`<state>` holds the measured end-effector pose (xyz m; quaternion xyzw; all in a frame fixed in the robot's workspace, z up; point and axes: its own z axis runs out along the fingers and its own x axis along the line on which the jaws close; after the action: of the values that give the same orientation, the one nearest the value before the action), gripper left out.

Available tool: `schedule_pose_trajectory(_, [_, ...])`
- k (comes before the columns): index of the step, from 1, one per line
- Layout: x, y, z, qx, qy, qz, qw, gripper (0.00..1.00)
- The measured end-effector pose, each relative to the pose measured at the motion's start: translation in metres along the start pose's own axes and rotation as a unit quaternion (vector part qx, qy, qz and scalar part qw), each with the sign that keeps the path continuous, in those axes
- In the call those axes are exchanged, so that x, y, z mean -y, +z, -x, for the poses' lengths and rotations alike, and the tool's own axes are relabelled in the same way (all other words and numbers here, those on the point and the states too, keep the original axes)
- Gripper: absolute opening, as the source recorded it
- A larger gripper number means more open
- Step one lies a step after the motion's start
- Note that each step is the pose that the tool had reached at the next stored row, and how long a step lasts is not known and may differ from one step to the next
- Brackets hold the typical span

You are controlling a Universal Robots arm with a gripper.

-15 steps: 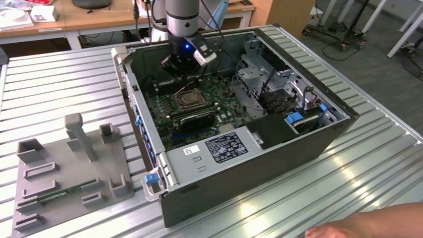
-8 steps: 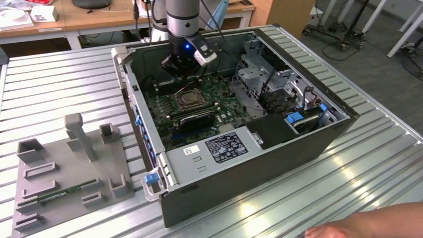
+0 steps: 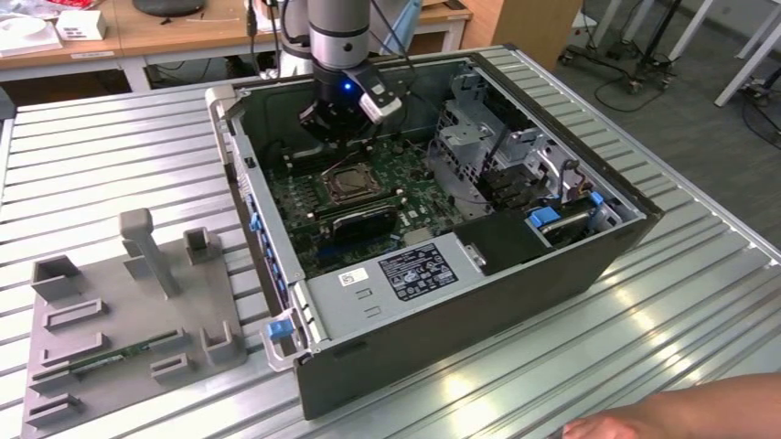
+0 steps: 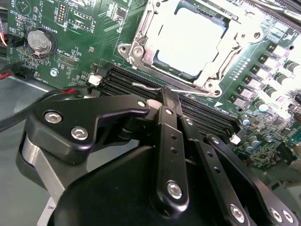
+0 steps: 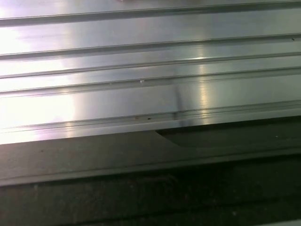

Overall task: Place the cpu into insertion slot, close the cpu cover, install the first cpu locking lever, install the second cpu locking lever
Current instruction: 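Install the first cpu locking lever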

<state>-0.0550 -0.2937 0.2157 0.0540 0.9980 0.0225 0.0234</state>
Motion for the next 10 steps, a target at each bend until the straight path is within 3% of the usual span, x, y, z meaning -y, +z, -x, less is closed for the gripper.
schedule_pose_trajectory(10, [0.0002, 0.0053, 0.0001, 0.0, 0.0, -0.0001, 1.0, 0.1])
